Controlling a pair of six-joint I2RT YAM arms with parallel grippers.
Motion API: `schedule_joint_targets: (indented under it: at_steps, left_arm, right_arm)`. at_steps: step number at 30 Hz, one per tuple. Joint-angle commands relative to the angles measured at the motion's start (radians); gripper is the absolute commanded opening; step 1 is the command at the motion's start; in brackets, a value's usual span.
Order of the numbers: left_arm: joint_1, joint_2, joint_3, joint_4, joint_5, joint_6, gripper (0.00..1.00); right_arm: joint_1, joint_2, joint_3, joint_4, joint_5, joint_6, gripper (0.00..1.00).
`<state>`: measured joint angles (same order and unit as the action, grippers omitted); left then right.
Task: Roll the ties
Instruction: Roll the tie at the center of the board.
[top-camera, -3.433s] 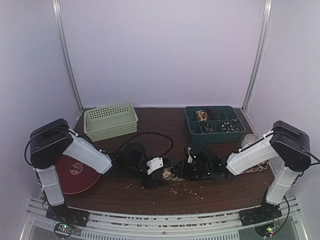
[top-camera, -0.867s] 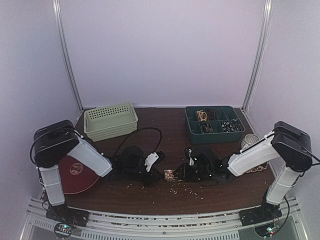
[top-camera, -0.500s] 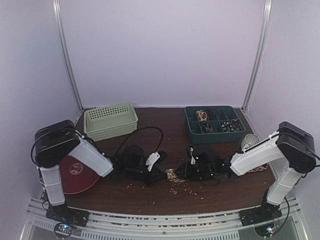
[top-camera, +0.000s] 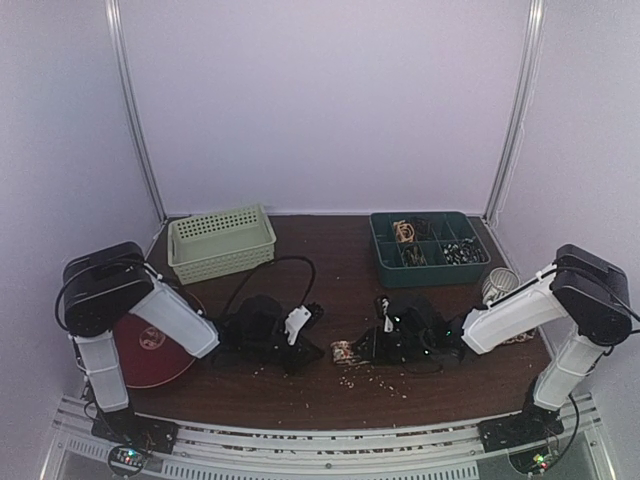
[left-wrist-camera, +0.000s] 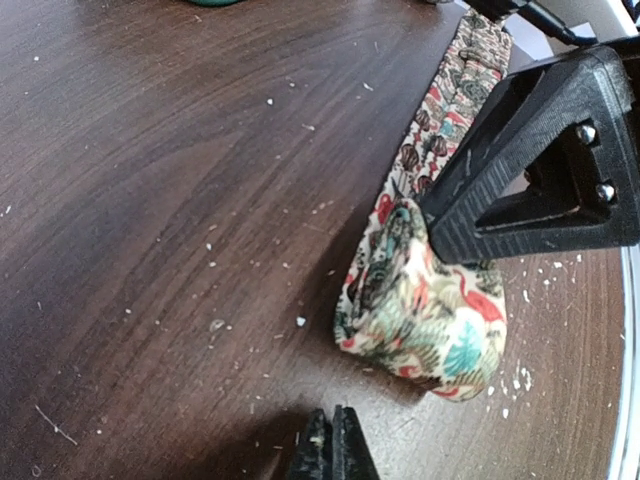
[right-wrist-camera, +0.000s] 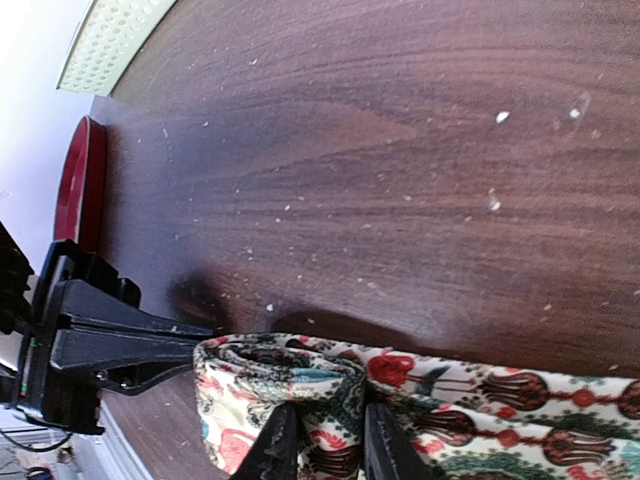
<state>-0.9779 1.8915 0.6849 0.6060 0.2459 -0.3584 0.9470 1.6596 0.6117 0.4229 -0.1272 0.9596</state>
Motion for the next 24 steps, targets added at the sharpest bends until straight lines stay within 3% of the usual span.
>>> schedule_joint_targets:
  at_steps: [1,13,18,24]
  left_arm:
    - [-0.01,-0.009,-0.018,0.027,-0.014,-0.02,0.0]
    - [-0.015,0.098,0.007,0.177,0.076,-0.021,0.0]
    - [-0.015,0.103,0.008,0.182,0.07,-0.022,0.0]
    - [-0.015,0.104,-0.006,0.181,0.041,-0.012,0.0]
  right_arm:
    - [-0.004,0.043,-0.02,0.086,-0.073,0.051,0.24]
    - [-0.005,0.028,-0.025,0.054,0.001,0.039,0.21]
    - [-0.005,-0.002,0.017,-0.023,-0.015,-0.009,0.32]
    - [-0.004,-0.049,0.06,-0.13,0.007,-0.042,0.32]
